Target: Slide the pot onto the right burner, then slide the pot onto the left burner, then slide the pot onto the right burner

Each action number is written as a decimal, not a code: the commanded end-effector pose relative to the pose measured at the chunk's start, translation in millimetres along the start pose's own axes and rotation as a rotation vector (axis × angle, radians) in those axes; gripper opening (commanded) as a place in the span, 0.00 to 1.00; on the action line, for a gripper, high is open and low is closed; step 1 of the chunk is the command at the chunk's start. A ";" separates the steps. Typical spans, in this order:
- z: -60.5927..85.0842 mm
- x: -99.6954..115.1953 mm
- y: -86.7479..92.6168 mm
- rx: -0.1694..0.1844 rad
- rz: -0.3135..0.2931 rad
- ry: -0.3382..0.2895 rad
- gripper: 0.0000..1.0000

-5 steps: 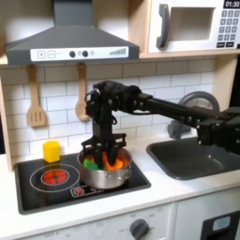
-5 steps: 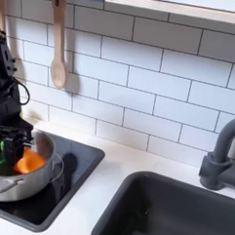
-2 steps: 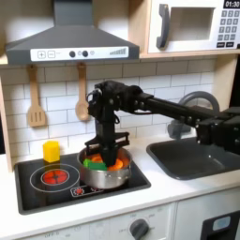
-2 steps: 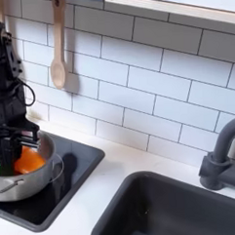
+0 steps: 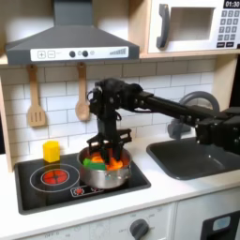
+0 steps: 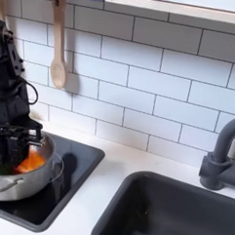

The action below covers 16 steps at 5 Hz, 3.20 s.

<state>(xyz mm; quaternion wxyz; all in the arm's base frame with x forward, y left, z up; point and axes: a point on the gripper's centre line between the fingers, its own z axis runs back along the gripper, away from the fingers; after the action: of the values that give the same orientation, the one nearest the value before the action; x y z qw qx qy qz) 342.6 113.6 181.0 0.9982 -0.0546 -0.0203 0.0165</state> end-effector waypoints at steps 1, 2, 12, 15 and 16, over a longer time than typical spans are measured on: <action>8.4 -1.1 -0.3 -0.040 -0.119 0.003 1.00; 5.1 -0.7 7.1 -0.033 -0.104 0.009 1.00; 1.8 25.3 44.4 0.041 0.096 -0.025 1.00; 5.6 29.4 63.1 0.045 0.172 -0.036 1.00; 5.5 28.3 60.6 0.047 0.165 -0.034 1.00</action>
<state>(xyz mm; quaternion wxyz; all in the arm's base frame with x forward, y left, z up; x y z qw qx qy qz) 369.8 177.6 180.5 0.9938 -0.0321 -0.0332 0.1013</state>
